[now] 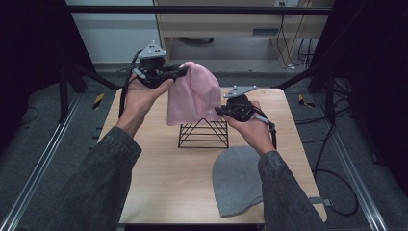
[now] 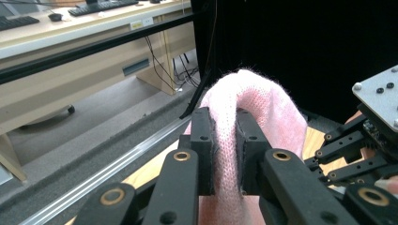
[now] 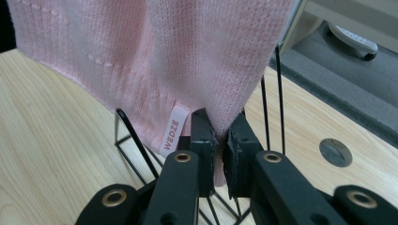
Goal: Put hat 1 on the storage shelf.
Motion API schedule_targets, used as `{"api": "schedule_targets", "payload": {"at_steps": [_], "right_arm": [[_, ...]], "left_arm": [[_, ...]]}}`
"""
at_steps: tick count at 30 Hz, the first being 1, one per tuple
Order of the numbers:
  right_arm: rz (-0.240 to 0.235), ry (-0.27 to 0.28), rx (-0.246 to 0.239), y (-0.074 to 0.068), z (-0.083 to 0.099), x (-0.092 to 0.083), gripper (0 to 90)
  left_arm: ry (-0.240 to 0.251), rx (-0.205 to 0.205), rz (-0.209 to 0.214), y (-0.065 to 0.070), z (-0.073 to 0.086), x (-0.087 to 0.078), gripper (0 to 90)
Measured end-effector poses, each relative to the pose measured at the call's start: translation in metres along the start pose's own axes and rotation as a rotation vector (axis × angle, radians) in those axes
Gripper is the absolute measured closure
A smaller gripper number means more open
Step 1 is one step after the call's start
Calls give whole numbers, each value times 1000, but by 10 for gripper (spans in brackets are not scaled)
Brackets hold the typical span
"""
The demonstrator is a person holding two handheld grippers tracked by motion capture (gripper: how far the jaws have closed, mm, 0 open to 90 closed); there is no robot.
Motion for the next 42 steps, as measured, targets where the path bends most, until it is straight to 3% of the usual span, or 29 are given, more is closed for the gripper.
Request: {"api": "schedule_targets", "payload": {"at_steps": [28,42], "right_arm": [[7,-36,30,10,33,-7,836],[10,-62,10,6,42,-4,836]], "left_arm": [[-40,1,31,16,21,22,787],[-65,10,36,19,34,25,786]]}}
Point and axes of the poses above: each handheld gripper's, and its own axes: x roughly forward along the jaws, z roughly out of its underside, y roughly to its right, the point moved 10 cm from there along x, roughly forward along the jaws, and after that the axes turned 4 degrees about z, right-handed, at the moved point
